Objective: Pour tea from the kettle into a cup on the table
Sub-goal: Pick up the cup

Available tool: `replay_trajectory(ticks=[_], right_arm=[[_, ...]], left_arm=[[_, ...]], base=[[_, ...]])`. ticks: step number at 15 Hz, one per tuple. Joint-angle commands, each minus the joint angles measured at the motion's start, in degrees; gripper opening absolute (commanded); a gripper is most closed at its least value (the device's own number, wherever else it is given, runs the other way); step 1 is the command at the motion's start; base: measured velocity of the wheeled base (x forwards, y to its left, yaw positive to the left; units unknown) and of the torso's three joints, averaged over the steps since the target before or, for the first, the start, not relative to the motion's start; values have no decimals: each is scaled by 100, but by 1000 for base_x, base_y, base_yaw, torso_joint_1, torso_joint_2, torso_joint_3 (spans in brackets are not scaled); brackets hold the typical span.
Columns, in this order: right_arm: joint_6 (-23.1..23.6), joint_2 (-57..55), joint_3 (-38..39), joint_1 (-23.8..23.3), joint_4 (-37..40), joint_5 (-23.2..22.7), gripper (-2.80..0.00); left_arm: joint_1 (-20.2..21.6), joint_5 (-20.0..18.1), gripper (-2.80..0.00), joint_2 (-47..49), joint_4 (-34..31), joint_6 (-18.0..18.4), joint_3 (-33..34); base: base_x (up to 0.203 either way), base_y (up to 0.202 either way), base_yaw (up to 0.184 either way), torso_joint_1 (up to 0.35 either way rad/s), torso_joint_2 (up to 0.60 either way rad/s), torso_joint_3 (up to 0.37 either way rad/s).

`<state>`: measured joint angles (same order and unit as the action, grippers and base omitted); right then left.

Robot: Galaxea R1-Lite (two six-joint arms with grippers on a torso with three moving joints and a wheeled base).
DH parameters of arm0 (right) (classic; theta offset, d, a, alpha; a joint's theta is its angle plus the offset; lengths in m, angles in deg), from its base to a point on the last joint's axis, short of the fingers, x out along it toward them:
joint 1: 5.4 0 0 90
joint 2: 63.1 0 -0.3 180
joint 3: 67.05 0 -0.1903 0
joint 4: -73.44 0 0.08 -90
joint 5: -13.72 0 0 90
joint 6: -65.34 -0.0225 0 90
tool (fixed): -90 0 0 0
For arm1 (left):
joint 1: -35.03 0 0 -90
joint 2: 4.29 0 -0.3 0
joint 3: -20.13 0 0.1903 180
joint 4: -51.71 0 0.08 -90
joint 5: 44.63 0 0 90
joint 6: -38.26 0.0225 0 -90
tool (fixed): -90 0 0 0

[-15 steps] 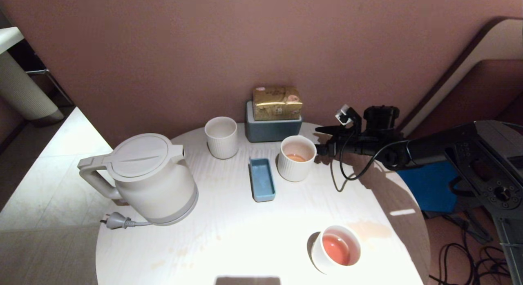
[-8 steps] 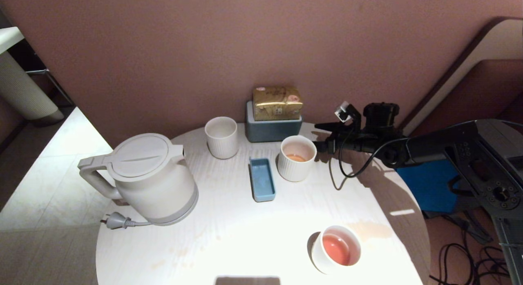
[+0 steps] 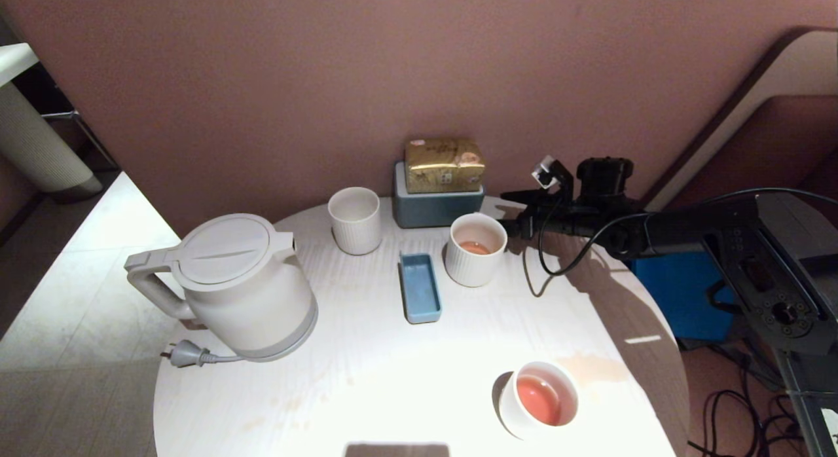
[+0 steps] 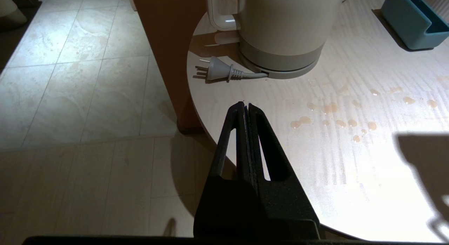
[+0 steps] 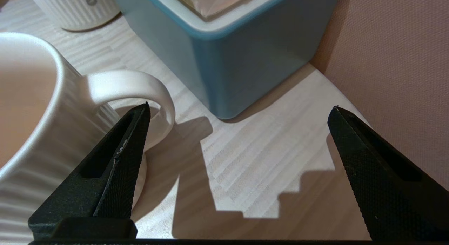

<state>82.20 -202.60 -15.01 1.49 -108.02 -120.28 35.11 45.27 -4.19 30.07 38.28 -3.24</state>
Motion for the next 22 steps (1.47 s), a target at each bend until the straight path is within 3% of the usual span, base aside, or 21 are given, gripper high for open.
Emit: replay_trajectory(ticks=[1,22], right_arm=[[20,-69,-28,6,-10,-29,0],[37,-122,-26,14,-30,-3,0]], left_arm=[[1,1,-280,-1,3,-2,0],[1,1,-280,-1,3,-2,0]], base=[[0,0,0,0,0,0],[0,0,0,0,0,0]])
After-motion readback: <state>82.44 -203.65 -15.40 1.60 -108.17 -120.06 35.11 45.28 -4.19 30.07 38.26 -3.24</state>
